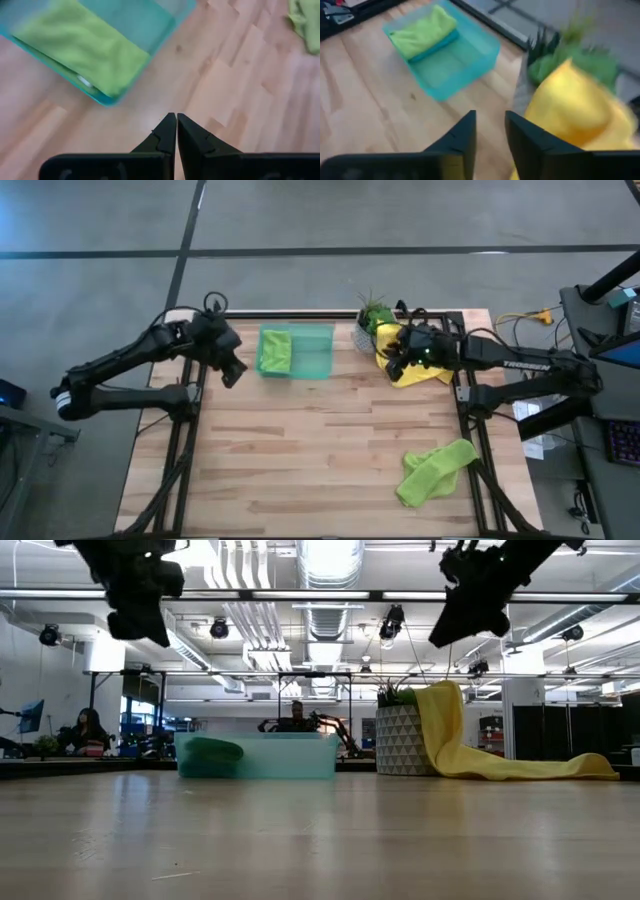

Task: Fold microfiber towels
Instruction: Fold the yellow microfiber towel

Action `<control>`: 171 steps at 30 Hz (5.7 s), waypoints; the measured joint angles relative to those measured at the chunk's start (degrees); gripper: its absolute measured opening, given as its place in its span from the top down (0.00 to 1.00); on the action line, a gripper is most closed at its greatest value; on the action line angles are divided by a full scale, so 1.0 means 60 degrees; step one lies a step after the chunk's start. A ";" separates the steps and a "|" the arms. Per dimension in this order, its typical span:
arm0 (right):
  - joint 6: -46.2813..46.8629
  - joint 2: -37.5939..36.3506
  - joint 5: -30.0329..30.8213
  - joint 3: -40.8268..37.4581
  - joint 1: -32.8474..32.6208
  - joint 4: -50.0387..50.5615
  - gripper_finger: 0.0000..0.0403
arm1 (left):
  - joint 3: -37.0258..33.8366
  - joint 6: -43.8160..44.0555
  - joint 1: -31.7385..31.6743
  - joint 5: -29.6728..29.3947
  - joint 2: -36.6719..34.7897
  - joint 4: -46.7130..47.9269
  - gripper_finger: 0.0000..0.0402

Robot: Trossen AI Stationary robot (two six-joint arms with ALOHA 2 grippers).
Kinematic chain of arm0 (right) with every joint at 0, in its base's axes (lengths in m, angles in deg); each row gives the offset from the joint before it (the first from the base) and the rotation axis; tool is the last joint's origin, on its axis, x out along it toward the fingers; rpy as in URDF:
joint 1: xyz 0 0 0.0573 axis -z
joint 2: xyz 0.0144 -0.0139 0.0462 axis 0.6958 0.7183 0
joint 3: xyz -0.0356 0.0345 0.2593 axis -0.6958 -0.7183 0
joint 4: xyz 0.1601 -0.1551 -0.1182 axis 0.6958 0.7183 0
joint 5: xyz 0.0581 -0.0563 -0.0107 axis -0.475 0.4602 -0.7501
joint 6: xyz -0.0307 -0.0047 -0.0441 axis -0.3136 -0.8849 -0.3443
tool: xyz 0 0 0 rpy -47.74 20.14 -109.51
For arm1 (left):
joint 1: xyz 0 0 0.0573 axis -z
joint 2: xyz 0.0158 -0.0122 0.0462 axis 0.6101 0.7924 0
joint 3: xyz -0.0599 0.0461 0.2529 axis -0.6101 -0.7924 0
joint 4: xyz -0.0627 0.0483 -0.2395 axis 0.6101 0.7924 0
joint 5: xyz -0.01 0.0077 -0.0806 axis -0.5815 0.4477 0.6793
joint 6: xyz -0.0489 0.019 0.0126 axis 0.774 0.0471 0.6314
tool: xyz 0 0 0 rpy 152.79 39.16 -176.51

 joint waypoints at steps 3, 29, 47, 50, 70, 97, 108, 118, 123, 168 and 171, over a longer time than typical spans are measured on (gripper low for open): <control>-0.0745 -0.0021 -0.0162 0.0131 0.0743 0.0259 0.66 | -0.0476 0.0014 0.0000 0.0588 -0.0136 -0.0245 1.00; -0.8317 0.6373 -0.2688 0.6776 0.4636 0.6239 0.51 | -0.1234 0.0211 0.0069 0.1651 0.0098 -0.0992 1.00; -0.7704 0.6129 -0.2762 0.6623 0.4671 0.6712 0.98 | -0.1237 0.0116 0.0069 0.1651 0.0098 -0.1038 1.00; -0.7330 0.5797 -0.2801 0.6644 0.4649 0.6720 0.98 | -0.1237 0.0112 0.0069 0.1651 0.0098 -0.1040 1.00; -0.1102 0.2900 -0.0425 0.6841 -0.0778 0.3087 0.98 | -0.1390 0.0859 0.0319 0.2904 0.1233 -1.1491 0.99; -0.0632 0.6576 0.0996 1.1856 -0.2674 0.5495 0.98 | -0.1346 0.0956 0.1919 0.1068 0.3529 -1.1969 0.39; -0.0747 0.6257 0.0973 1.1930 -0.2841 0.5217 0.98 | -0.1328 0.0799 0.1945 0.0704 0.4814 -1.1809 0.39; -0.0705 0.6067 0.0981 1.1930 -0.3026 0.5791 0.98 | -0.1328 0.0423 0.1963 0.0711 0.4494 -1.0065 0.90; -0.0711 0.6067 0.1049 1.1912 -0.3030 0.6279 0.98 | -0.1274 -0.0061 0.1989 0.0713 0.3410 -1.0117 0.98; -0.0567 0.5666 0.1825 1.1887 -0.4272 0.6122 0.98 | -0.0774 0.1372 0.2288 0.2949 0.6658 -1.3703 0.75; -0.0660 0.5666 0.1829 1.1887 -0.4272 0.6134 0.98 | -0.0771 0.1234 0.2291 0.2948 0.6655 -1.2966 0.84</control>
